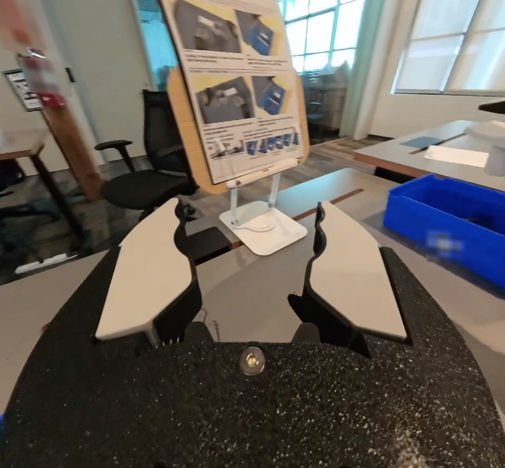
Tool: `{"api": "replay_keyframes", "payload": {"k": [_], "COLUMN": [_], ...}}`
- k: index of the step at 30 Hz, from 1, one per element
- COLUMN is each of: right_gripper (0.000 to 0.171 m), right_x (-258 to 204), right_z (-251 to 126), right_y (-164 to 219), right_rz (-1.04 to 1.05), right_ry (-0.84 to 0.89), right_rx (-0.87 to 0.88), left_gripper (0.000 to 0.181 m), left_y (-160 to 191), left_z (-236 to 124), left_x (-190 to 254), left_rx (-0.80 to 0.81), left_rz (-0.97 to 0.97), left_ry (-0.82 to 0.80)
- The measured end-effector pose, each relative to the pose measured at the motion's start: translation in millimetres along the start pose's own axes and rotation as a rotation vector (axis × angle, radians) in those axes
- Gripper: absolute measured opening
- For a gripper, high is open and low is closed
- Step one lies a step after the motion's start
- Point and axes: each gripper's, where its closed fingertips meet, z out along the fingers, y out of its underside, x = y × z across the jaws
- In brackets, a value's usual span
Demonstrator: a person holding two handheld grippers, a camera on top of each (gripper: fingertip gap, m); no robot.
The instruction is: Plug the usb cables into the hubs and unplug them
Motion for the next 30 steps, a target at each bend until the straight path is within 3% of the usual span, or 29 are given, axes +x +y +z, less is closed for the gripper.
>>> {"api": "replay_keyframes", "payload": {"k": [6, 15, 21, 28, 30], "right_gripper": [0.066, 0.062, 0.039, 0.008, 0.0], "right_x": [-8, -2, -8, -5, -7], "right_z": [14, 22, 24, 19, 19], "right_y": [-22, -15, -11, -10, -9], "right_rz": [0.121, 0.11, 0.115, 0.134, 0.141], "right_ry": [0.014, 0.142, 0.144, 0.166, 0.143], "right_rx": [0.218, 0.337, 0.363, 0.392, 0.394], "left_gripper": [0.093, 0.099, 0.055, 0.028, 0.011], "left_y": [-18, -25, -29, -28, -25], "left_z": [-35, -50, -47, -41, -39], "left_x": [-39, -57, -41, -34, -32], "left_rx": [0.094, 0.142, 0.161, 0.179, 0.17], "left_rz": [-0.036, 0.043, 0.111, 0.103, 0.101], "left_ry": [-0.133, -0.26, -0.226, -0.203, -0.187]}}
